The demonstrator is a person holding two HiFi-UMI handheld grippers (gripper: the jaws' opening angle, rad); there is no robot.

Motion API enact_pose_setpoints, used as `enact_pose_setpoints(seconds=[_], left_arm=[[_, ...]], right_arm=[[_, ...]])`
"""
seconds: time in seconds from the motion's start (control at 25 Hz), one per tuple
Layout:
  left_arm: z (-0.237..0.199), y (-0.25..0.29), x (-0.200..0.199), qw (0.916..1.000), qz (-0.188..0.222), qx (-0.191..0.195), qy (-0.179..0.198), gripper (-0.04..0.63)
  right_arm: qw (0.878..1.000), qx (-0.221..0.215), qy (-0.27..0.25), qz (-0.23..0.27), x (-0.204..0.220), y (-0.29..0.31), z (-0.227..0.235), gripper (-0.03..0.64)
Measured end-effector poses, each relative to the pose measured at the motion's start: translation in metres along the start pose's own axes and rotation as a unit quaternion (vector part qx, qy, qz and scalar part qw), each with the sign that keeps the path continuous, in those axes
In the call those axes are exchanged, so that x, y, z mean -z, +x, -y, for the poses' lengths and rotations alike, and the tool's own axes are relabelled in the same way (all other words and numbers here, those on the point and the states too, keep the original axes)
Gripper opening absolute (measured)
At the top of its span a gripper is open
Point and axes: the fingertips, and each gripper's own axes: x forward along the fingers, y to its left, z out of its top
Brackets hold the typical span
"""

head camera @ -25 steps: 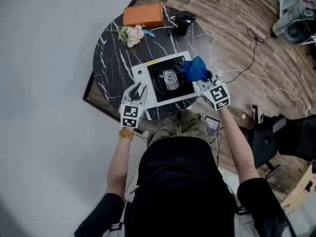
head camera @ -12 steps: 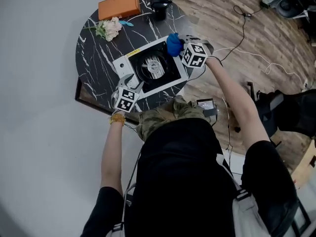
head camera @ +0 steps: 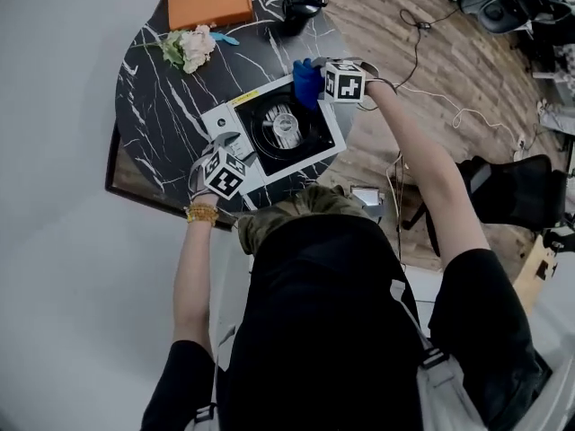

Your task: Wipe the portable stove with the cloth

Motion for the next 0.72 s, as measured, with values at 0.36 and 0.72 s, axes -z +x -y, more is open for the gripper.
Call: enact_pose_setpoints(seconds=[0.36, 0.72], left_arm=[[-0.013, -0.002, -0.001, 0.9978, 0.041, -0.015, -0.05, 0.256], [-0.025, 0.008, -0.01, 0.998, 0.003, -0.017, -0.062, 0.198]], right_arm=[[0.985, 0.006, 0.148, 0.092, -0.009, -0.003, 0.017, 0.219], [0.991, 0.035, 0.121, 0.042, 0.006, 0.005, 0.015, 0.089]])
